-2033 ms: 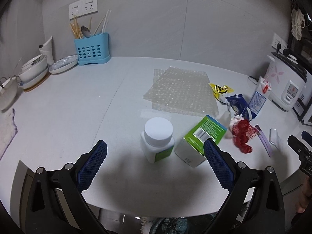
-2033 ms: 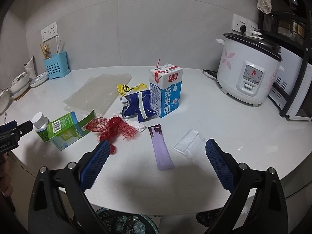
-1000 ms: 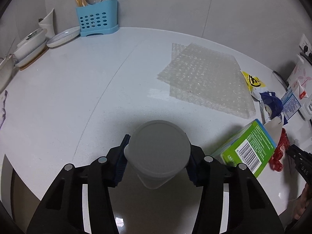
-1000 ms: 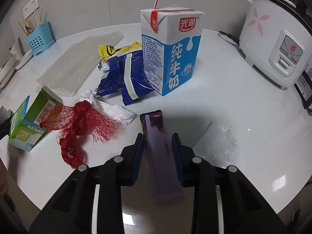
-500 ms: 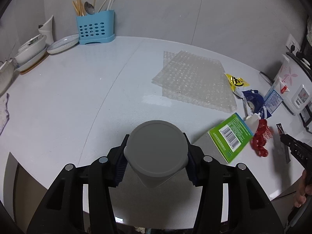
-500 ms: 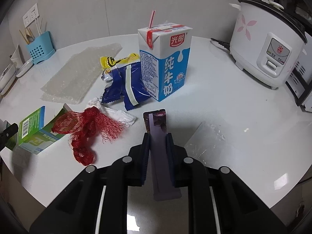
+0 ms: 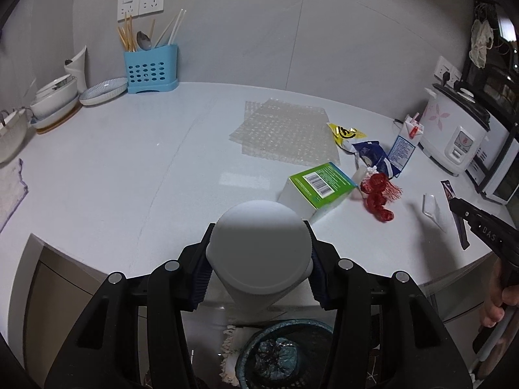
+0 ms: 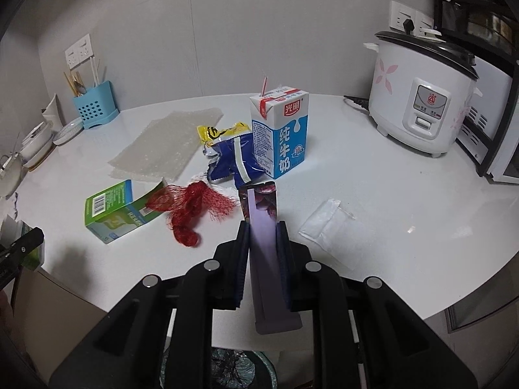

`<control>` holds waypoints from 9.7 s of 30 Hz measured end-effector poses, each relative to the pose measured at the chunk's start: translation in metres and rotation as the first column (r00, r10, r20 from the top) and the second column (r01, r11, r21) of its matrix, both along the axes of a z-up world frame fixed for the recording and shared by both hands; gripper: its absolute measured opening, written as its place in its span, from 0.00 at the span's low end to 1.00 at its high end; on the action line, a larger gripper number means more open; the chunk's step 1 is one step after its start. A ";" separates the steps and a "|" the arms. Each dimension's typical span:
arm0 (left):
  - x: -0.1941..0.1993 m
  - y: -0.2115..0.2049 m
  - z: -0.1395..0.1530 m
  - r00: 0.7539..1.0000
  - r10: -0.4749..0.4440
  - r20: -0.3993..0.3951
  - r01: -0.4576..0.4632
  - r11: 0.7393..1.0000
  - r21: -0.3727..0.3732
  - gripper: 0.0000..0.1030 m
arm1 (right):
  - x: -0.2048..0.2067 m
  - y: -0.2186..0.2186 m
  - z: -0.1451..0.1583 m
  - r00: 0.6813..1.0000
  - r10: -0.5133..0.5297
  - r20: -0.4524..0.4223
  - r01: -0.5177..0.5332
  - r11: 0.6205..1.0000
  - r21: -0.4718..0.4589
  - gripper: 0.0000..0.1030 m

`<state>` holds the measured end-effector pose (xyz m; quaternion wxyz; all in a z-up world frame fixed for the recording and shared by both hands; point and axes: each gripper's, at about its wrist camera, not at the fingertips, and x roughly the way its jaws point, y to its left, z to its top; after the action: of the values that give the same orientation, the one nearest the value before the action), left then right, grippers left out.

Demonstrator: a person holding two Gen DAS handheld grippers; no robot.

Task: Collect trash
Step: 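Carry both items over the teal wastebasket and open the right tool to drop the packet, then open the left tool to drop the white pill bottle into the wastebasket, then raise both tools back toward the counter items, then grasp the green medicine box with the left tool while the right tool grasps the clear plastic bag, then carry the green box and plastic bag down over the teal wastebasket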

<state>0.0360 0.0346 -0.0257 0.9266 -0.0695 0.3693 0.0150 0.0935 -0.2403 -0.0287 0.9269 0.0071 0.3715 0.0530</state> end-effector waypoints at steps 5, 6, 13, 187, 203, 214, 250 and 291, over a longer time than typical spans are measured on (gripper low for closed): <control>-0.036 -0.012 -0.004 0.999 -0.034 0.027 0.035 0.999 -0.019 0.48 | -0.054 0.002 0.003 0.997 0.025 0.080 -0.029 0.998 0.049 0.16; -0.042 -0.015 -0.006 0.999 -0.043 0.030 0.044 0.999 -0.017 0.48 | -0.064 0.002 0.004 0.995 0.030 0.091 -0.036 0.997 0.062 0.16; -0.077 -0.037 -0.031 0.996 -0.093 0.017 0.093 0.996 -0.002 0.48 | -0.126 0.011 0.001 0.984 0.070 0.167 -0.084 0.993 0.079 0.16; 0.094 -0.046 -0.026 0.986 -0.164 -0.028 0.166 0.975 0.148 0.94 | 0.066 -0.061 -0.025 0.992 0.060 -0.110 -0.067 0.996 -0.065 0.83; 0.128 -0.070 -0.052 0.974 -0.198 -0.106 0.215 0.961 0.176 0.82 | 0.113 -0.072 -0.074 0.969 0.051 -0.242 -0.068 0.996 -0.061 0.83; 0.130 -0.074 -0.053 0.977 -0.171 -0.125 0.191 0.966 0.174 0.61 | 0.106 -0.062 -0.072 0.969 0.065 -0.240 -0.083 0.994 -0.065 0.66; 0.066 -0.050 -0.027 0.993 -0.073 -0.088 0.086 0.985 0.148 0.52 | 0.045 -0.031 -0.032 0.994 0.021 -0.109 -0.029 0.997 -0.069 0.05; -0.119 -0.027 -0.047 1.000 -0.004 -0.010 0.005 0.997 0.079 0.50 | -0.137 0.040 -0.029 0.972 0.225 0.065 -0.222 0.973 -0.058 0.03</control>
<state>-0.0828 0.0074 -0.0731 0.9268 -0.0320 0.3733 0.0277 -0.0436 -0.2002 -0.0577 0.9276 -0.0601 0.3377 0.1479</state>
